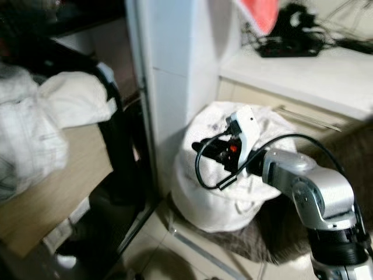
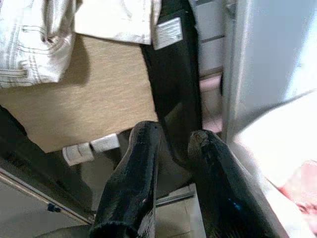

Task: Clothes washing

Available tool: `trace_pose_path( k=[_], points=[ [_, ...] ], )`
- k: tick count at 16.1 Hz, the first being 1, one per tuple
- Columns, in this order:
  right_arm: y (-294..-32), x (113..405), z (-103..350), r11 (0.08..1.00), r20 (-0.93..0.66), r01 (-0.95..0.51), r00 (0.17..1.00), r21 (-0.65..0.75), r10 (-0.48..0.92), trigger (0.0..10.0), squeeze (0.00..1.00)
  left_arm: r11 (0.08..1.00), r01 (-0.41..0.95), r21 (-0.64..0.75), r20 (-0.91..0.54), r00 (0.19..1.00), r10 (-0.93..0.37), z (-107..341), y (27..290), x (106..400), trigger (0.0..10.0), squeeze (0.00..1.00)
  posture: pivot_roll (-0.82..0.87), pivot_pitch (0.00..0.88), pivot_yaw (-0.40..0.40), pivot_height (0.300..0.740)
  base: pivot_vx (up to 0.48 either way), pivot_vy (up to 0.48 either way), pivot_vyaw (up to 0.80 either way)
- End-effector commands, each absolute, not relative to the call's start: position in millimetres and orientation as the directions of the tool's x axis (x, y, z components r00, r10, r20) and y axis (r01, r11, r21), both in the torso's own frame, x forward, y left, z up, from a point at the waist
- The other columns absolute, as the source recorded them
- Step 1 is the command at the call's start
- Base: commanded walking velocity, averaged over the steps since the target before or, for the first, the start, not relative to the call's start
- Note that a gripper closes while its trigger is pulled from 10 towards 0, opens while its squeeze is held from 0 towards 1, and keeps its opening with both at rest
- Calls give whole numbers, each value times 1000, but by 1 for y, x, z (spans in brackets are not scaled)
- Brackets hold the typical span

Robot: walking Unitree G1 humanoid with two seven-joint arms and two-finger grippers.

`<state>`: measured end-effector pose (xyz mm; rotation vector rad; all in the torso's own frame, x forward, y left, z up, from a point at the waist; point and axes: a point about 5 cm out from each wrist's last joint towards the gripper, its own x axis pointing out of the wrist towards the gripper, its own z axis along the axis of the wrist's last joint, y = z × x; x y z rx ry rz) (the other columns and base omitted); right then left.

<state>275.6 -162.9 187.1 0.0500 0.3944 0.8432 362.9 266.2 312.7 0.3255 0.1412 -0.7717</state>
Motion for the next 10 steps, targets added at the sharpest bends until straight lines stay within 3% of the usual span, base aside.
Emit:
trace_pose_path(
  k=[1, 6, 9, 10],
  points=[
    [-161, 274, 192, 661, -326, -735, 594, 153, 736, 10000, 0, 620, 730, 288, -370, 682, -631, 300, 262, 362, 10000, 0, -80, 0, 32, 740, 0, 0, 0],
    [-164, 271, 189, 660, -364, -742, 587, 116, 724, 10000, 0, 567, 695, 442, -603, 698, -387, 276, 281, 354, 10000, 0, -82, 0, 35, 740, 0, 0, 0],
    [-164, 272, 188, 659, -368, -745, 586, 107, 722, 10000, 0, 513, 664, 544, -750, 659, -57, 272, 322, 344, 10000, 0, -76, 0, 36, 740, 0, 0, 0],
    [-164, 272, 188, 659, -368, -744, 586, 106, 721, 10000, 0, 502, 649, 572, -749, 663, -4, 272, 329, 343, 10000, 0, -76, 0, 35, 740, 0, 0, 0]
  ],
)
